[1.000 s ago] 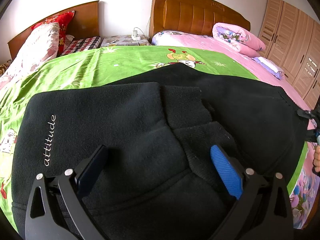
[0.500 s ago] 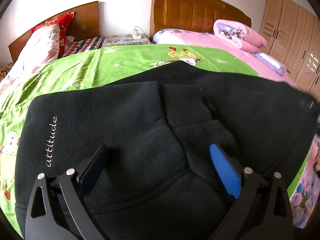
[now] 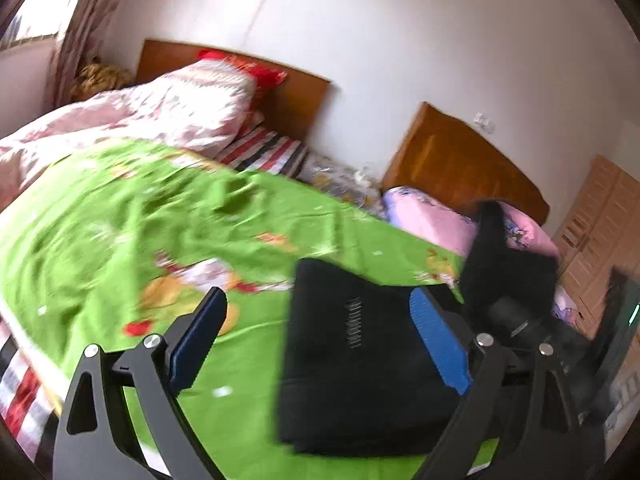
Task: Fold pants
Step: 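Grasp the ribbed waistband end of the pants bundle with the left gripper and lift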
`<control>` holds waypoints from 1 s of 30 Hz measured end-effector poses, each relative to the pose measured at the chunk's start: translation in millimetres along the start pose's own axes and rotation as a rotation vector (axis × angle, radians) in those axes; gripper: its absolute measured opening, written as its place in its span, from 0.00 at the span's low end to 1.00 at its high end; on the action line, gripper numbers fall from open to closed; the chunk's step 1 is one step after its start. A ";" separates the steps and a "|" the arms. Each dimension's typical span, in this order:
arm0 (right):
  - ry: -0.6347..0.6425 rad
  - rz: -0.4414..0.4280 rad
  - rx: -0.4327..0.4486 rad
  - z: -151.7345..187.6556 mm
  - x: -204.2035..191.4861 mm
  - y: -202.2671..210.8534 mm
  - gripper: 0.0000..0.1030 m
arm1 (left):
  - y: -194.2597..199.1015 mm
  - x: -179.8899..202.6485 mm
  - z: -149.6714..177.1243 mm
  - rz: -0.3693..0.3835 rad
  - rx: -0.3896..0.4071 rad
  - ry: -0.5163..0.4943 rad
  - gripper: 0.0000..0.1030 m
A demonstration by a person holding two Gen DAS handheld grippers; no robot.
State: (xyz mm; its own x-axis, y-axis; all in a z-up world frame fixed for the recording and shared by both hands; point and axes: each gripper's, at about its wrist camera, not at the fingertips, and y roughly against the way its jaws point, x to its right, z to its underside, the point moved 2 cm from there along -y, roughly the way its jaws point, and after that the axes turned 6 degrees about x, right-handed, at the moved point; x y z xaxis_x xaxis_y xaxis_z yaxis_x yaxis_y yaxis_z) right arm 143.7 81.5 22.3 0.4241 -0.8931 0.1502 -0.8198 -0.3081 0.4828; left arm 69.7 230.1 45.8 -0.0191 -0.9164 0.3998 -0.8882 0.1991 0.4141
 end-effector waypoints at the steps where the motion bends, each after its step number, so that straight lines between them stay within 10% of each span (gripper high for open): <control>1: 0.117 -0.002 -0.084 15.8 -31.0 -22.5 0.33 | 1.0 -10.5 3.7 -0.002 -0.023 0.016 0.90; 4: 0.478 0.176 -0.045 51.4 -85.8 -38.2 0.35 | -4.1 -25.3 15.3 0.040 -0.103 0.052 0.90; 11: 0.516 0.239 0.044 60.7 -94.6 -12.7 0.33 | -56.7 -2.1 22.6 0.428 -0.363 0.240 0.94; 17: 0.546 0.284 0.088 65.2 -93.9 -1.5 0.32 | -112.0 38.0 31.7 0.517 -0.591 0.254 0.95; 23: 0.563 0.272 0.036 66.2 -93.1 -3.6 0.41 | -139.9 67.3 40.2 0.420 -0.682 0.143 0.93; 27: 0.547 0.210 0.057 66.5 -79.8 36.6 0.84 | -148.3 63.7 46.8 0.385 -0.697 0.118 0.93; 30: 0.377 0.169 0.068 78.7 -37.7 81.1 0.89 | -146.1 64.7 49.8 0.383 -0.694 0.080 0.94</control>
State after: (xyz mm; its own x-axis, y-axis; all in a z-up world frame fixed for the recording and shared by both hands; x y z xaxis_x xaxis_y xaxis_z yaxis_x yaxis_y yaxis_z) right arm 30.9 64.4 -12.1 0.3823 -0.7540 0.5342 -0.9082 -0.1997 0.3679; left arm 175.4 124.5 -29.6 -0.2086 -0.7177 0.6643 -0.3375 0.6904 0.6399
